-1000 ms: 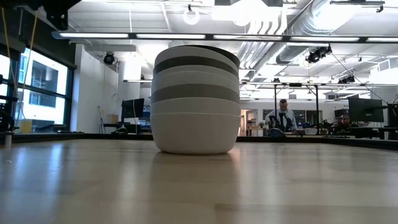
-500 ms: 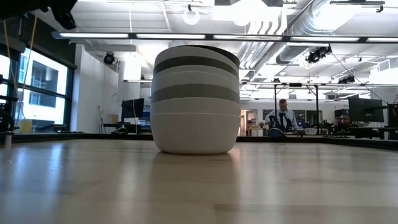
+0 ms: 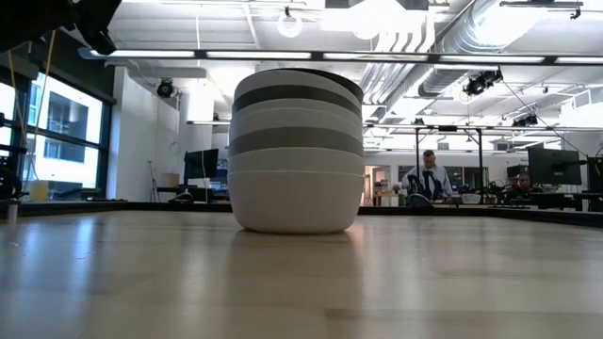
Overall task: Nest bowls inside each other
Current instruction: Return to Home Position
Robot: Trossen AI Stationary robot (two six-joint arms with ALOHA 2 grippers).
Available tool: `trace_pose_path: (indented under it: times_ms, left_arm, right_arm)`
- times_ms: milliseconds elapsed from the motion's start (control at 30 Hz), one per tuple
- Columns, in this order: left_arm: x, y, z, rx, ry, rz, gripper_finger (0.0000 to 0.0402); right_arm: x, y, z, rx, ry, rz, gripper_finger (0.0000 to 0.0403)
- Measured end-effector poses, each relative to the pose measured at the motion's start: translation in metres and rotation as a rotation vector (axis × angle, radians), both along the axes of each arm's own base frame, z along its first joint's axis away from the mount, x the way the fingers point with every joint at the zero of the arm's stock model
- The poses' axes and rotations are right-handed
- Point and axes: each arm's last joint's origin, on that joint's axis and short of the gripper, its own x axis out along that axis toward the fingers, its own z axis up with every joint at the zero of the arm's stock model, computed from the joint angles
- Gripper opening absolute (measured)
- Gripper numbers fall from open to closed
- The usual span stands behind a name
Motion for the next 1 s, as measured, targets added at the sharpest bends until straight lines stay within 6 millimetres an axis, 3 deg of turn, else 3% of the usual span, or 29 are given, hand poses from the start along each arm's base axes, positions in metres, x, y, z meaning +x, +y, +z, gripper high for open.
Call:
trace_pose_path:
  times_ms: [267, 667, 1000]
  left_arm:
    - [0.002, 0.0, -0.003, 0.05, 0.057, 0.056, 0.0181]
    - [0.015, 0.003, -0.032, -0.041, 0.363, 0.049, 0.0181]
    - [0.018, 0.003, -0.049, -0.019, 0.546, 0.034, 0.0181]
  right_arm:
    - [0.0, 0.0, 0.0, 0.01, -0.001, 0.002, 0.0183]
    - [0.0, 0.0, 0.0, 0.053, 0.001, 0.009, 0.0183]
    - [0.0, 0.001, -0.005, 0.089, 0.048, 0.068, 0.0183]
